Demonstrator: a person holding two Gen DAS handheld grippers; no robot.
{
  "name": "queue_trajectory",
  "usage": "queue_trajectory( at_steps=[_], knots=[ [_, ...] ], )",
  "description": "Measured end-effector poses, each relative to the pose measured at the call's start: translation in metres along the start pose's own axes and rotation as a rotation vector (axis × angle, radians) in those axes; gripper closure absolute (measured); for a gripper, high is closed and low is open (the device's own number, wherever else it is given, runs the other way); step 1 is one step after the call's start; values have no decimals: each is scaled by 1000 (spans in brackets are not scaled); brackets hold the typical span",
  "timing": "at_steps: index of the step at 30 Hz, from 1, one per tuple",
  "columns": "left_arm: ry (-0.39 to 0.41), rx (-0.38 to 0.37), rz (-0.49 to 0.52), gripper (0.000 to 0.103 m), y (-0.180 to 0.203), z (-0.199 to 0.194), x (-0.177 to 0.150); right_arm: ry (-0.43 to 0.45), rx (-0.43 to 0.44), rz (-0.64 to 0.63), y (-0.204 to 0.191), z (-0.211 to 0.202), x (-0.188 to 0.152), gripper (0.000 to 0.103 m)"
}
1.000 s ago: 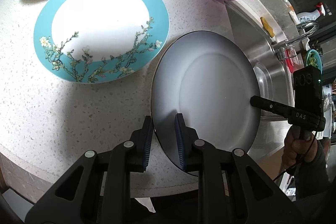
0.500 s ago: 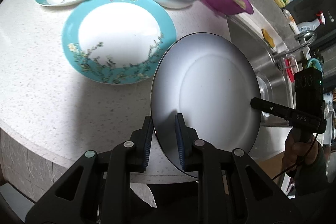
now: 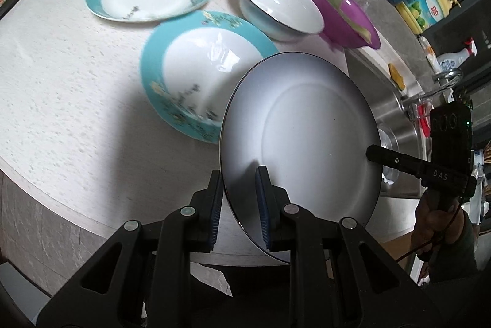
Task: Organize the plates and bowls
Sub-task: 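Carry the grey plate with both tools toward the rice cooker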
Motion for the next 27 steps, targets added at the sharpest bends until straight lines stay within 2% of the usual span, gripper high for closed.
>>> queue_trajectory(
  at_steps=[13, 27],
  knots=[
    [41, 19, -30, 84, -102, -59, 46, -24, 0, -33, -82, 55, 44, 81],
    [59, 40, -76, 84, -252, -125, 109, -72, 4, -61, -183, 139, 93, 81]
  ],
)
Point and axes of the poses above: each gripper's, at about its wrist camera, not at the fingertips, and z roughly the way its jaws point, y to its right, x to its top, the point moved 10 cm from there along z, roughly the way its jaws point
